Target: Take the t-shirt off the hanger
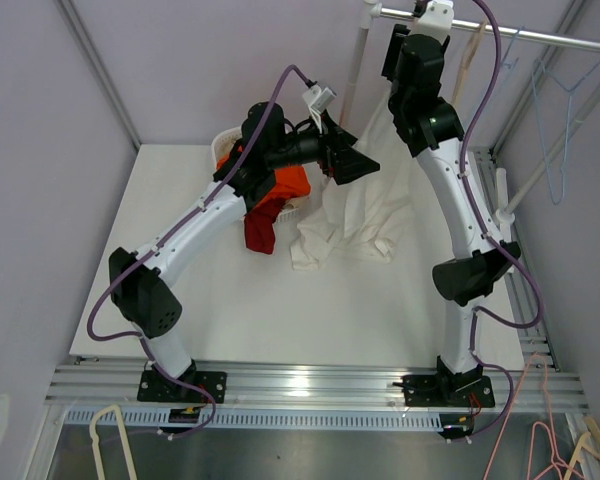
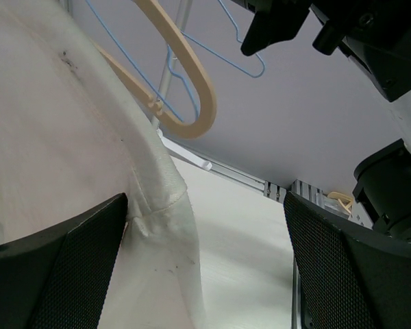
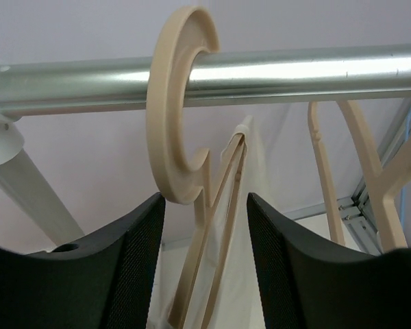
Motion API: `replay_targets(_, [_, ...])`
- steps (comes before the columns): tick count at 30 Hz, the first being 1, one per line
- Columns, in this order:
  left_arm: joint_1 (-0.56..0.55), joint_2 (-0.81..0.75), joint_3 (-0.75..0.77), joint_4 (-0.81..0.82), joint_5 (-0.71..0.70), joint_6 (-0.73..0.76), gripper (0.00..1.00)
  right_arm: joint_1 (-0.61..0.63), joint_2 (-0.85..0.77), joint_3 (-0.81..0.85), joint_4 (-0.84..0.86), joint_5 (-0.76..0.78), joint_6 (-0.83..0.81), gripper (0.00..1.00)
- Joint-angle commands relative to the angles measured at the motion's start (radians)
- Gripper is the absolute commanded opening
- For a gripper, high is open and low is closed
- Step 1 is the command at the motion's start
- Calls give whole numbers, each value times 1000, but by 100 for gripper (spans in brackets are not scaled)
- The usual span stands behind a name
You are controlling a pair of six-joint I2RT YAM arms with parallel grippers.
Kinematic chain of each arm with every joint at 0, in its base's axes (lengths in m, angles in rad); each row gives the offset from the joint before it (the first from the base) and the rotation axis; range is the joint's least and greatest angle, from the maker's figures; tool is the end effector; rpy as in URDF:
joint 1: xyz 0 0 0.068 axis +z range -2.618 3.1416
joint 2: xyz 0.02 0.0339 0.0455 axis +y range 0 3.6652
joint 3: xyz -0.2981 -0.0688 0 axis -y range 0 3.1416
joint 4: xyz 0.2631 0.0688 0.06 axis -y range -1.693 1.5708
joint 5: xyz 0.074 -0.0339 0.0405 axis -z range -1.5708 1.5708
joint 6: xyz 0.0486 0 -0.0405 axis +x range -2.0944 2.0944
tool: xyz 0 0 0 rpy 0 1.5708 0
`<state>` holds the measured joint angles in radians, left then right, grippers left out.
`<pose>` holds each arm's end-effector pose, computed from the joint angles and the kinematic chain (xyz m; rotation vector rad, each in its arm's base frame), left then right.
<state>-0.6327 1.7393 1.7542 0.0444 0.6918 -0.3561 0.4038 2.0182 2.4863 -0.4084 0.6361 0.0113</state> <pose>0.3392 -0.2872 0.4779 0.8088 1.4681 -1.2850 0.4432 0.1580 0.5613 0.2127 1.5097 -0.1488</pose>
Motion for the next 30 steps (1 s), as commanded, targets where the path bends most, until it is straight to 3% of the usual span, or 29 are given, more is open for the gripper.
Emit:
replay_targets(1, [-5,-30,22,12,2,23,99,-13,10,23,88,43,-37,56])
replay_targets(4, [-7,-30,19,14,2,25,99,-17,20,25,109,59,-53,49])
replay_targets(5, [-5,-34,18,15,0,26,99,-19,22,23,114,60,-59,33])
replay_targets(7, [-5,-30,18,14,0,28,99,-25,28,28,128,71,-68,19])
replay_targets(8, [-7,-32,16,12,0,29,99,-28,30,28,132,80,-70,4])
replay_targets(9, [-7,-32,18,9,-3,29,99,-29,30,28,135,80,-70,0])
replay_targets(30, [-7,-106,-31,-2,-51,45,99,-26,-113,19,175,-32,-74,0])
